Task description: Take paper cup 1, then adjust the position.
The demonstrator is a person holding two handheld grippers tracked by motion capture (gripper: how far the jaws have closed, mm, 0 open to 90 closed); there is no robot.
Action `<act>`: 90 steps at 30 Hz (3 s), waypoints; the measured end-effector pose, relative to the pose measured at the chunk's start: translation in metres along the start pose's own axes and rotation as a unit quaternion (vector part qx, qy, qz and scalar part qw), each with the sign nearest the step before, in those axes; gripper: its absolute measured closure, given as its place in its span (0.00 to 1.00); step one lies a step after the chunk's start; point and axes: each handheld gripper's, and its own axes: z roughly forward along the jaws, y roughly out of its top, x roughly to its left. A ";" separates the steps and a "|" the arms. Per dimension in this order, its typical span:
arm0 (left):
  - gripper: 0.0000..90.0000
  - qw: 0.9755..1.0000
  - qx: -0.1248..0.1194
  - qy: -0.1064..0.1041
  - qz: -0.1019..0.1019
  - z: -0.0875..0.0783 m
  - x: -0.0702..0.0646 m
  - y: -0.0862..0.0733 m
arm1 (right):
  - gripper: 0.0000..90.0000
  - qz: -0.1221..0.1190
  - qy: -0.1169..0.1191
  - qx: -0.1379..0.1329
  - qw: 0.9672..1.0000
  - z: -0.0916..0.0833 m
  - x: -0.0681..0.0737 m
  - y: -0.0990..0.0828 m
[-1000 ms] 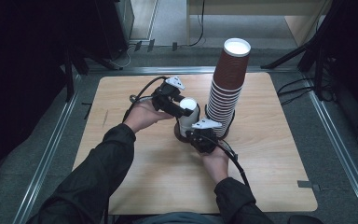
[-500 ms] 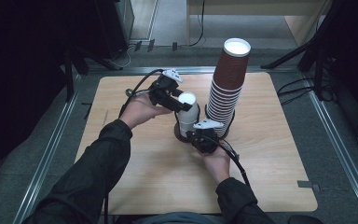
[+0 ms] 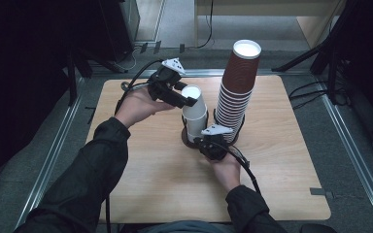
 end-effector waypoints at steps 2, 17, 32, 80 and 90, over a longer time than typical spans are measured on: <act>0.40 1.000 0.001 -0.002 -0.001 -0.002 -0.001 0.000 | 0.97 -0.001 0.002 0.001 1.000 -0.001 0.000 0.000; 0.40 1.000 -0.001 -0.024 0.012 -0.027 -0.017 -0.009 | 0.78 -0.060 0.093 0.019 0.994 -0.048 -0.008 0.009; 0.40 0.998 -0.019 -0.056 0.017 -0.031 -0.037 -0.049 | 0.53 -0.112 0.176 0.018 0.978 -0.072 -0.012 0.013; 0.40 0.990 0.026 -0.135 0.035 0.028 -0.076 -0.102 | 0.19 -0.154 0.280 0.035 0.947 -0.066 -0.008 0.010; 0.40 0.988 0.032 -0.144 0.043 0.036 -0.085 -0.097 | 0.19 -0.158 0.279 0.035 0.947 -0.057 0.001 0.010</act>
